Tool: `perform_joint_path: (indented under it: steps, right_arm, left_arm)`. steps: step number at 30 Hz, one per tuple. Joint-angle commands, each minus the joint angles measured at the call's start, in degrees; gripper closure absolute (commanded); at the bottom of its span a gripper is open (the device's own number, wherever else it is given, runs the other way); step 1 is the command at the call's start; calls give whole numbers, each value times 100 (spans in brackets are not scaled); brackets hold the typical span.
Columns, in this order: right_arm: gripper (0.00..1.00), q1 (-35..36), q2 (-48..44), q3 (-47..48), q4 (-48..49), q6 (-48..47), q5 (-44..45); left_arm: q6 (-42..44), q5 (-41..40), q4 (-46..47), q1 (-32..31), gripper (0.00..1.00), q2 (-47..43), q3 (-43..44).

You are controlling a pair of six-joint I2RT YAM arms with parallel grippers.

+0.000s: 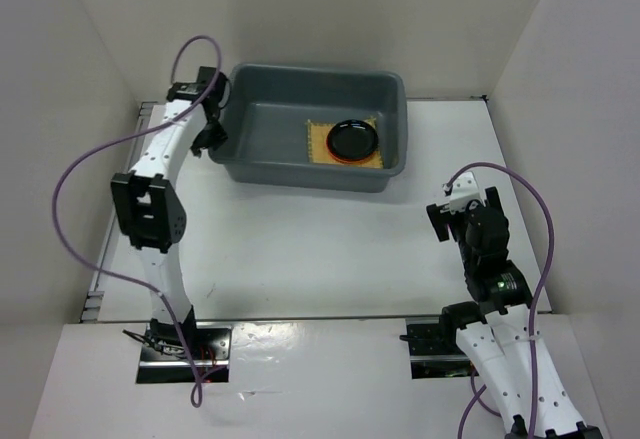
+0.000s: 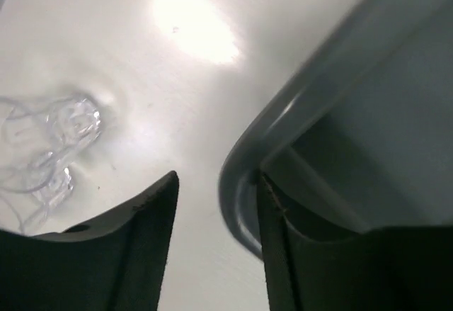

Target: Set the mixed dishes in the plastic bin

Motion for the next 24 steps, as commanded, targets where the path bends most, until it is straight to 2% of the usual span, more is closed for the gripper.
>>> perform_joint_path:
  steps: [1,2,6,8,12,15,16,18,19,21,23,24]
  right_arm:
    - [2,37,-48,-37,258,35,-1]
    - [2,37,13,-37,258,35,-1]
    - [2,37,13,-37,258,-18,-63]
    - [2,37,13,-37,258,-18,-116]
    - [2,37,66,-37,206,-18,-116]
    - [2,37,119,-37,205,-18,-116]
    - [2,37,119,-37,205,-18,-116]
    - [2,37,119,-37,205,-18,-116]
    - [2,37,119,-37,205,-18,-116]
    - [2,37,119,-37,205,-18,-116]
    - [2,37,119,-37,205,-18,-116]
    - [2,37,119,-37,205,-18,-63]
  left_arm:
    - [-705,-618,350,740,44,-988,-1418]
    - [-705,-453,536,872,42,-1175,-2118]
    - [-513,-153,994,1347,25,-1624,-3029]
    - [-434,-83,1056,1427,12,-1625,-3109]
    - [-292,400,1407,1488,4,-1678,-3259]
    - [-170,927,1636,1559,5,-1600,-3365]
    - [-169,990,1636,1559,11,-1599,-3365]
    - [-169,990,1636,1506,15,-1546,-3286]
    - [-169,990,1636,1384,25,-1546,-3225]
    - [-56,930,1689,1330,33,-1660,-2883]
    - [138,929,1689,1173,35,-1712,-2593]
    - [217,929,1689,1172,32,-1765,-2443]
